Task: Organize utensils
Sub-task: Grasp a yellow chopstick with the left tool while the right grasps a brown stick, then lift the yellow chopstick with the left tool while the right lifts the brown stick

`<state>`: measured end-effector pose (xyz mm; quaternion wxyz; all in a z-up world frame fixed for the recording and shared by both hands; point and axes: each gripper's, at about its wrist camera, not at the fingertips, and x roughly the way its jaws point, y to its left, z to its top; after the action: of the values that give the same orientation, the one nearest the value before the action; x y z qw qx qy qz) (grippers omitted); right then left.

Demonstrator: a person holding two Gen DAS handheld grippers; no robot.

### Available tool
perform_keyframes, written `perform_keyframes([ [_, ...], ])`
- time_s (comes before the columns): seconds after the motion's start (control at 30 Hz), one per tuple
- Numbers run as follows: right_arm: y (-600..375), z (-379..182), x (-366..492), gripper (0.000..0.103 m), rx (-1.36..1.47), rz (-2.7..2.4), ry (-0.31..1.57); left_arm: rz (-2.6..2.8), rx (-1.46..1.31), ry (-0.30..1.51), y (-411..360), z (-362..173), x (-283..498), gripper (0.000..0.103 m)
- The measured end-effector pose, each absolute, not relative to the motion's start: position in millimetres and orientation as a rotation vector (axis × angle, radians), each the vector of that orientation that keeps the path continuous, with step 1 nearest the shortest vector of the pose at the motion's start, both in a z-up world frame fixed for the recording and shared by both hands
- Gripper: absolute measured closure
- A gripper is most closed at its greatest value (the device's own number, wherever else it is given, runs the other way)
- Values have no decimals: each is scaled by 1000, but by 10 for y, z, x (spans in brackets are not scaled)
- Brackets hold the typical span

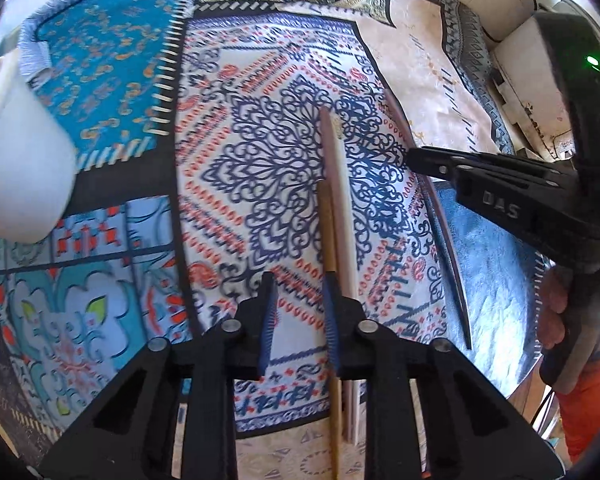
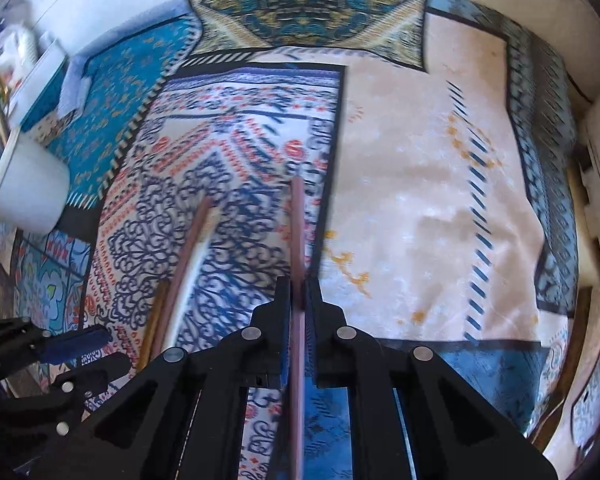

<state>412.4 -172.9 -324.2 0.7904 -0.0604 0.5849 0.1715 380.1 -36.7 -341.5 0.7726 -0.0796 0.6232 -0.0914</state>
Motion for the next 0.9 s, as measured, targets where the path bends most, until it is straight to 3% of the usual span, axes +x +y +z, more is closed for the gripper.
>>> perform_keyframes([
  [0.63,-2270,-3113,3764,96,-33,386,1261,-159,-153,1340,-579,-3420,4032,94],
  [0.7,-2293,-3091,3736,96,-29,389,1257,-158,-155,1340,-533,-3406,4010,99],
  [0.9,-2170,-3092,3812,96,-28,399,1248,-162,-127,1339,-474,-3405,3940,99],
])
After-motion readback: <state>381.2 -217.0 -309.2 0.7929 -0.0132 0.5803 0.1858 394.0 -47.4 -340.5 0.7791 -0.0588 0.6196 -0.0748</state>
